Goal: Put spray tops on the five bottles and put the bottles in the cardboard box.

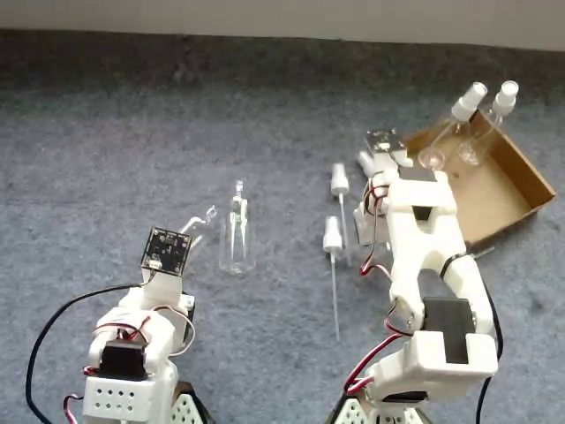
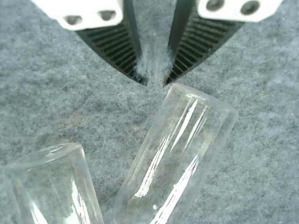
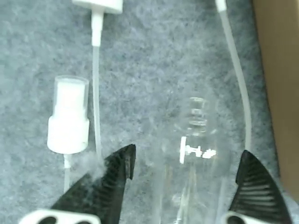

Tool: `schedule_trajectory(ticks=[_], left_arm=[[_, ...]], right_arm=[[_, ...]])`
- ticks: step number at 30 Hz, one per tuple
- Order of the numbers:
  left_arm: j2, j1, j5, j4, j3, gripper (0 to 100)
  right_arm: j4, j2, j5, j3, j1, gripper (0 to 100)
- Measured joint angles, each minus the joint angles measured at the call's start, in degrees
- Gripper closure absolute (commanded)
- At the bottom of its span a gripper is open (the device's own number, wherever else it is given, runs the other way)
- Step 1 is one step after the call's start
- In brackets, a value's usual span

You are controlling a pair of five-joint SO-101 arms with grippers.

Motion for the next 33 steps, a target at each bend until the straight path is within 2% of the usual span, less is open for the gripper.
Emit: schedule_trajectory(ticks=[11, 16, 18, 25, 30, 33], left_arm=[[0.0, 0.0, 0.0, 0.0, 0.0, 100], [0.0, 0.0, 0.0, 0.0, 0.0, 100], [0.0, 0.0, 0.0, 0.0, 0.0, 100], [0.0, 0.0, 0.0, 0.0, 0.0, 100], [0.0, 0.0, 0.0, 0.0, 0.0, 100], [0.0, 0.0, 0.0, 0.0, 0.0, 100]], right_arm=[[-6.8, 0.0, 0.0, 7.7, 0.4, 70.6], [-7.2, 0.0, 0.0, 8.5, 0.9, 82.0], [-7.6, -0.1, 0.0, 8.5, 1.1, 83.5], [-7.6, -0.2, 0.0, 8.5, 1.3, 83.4], [-7.6, -0.2, 0.0, 8.5, 1.2, 71.5], [-7.6, -0.2, 0.0, 8.5, 0.9, 70.2]])
